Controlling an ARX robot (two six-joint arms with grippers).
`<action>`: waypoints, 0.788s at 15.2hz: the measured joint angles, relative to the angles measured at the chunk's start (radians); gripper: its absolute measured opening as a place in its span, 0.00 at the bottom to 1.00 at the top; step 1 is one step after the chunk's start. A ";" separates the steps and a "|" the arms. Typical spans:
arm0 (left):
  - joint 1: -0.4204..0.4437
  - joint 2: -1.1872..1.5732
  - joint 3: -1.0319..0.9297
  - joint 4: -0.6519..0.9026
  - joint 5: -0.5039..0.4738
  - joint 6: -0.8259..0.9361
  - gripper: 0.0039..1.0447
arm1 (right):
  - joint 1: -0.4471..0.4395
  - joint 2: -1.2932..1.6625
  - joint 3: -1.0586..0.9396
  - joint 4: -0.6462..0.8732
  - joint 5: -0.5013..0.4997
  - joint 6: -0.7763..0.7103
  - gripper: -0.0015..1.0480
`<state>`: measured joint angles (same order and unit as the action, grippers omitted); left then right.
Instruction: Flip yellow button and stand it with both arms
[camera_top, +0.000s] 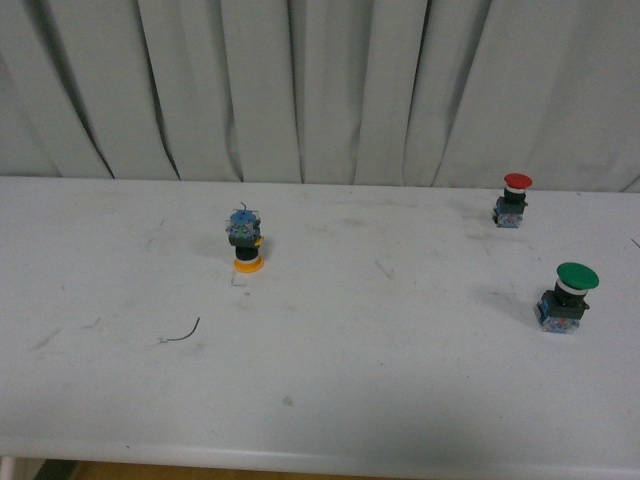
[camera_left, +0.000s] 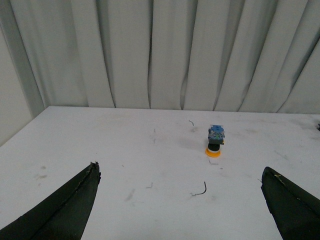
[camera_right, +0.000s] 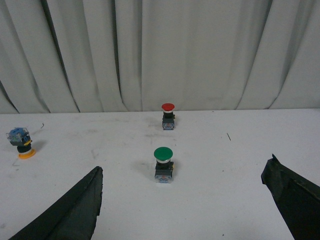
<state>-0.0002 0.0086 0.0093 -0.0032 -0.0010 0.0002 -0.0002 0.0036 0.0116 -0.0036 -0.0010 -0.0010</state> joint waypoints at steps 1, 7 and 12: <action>0.000 0.000 0.000 0.000 0.000 0.000 0.94 | 0.000 0.000 0.000 0.000 0.000 0.000 0.94; 0.000 0.000 0.000 0.000 0.000 0.000 0.94 | 0.000 0.000 0.000 0.000 0.000 0.000 0.94; 0.000 0.000 0.000 0.000 0.000 0.000 0.94 | 0.000 0.000 0.000 0.000 0.000 0.000 0.94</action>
<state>-0.0002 0.0086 0.0093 -0.0036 -0.0010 0.0002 -0.0002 0.0036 0.0116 -0.0036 -0.0006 -0.0010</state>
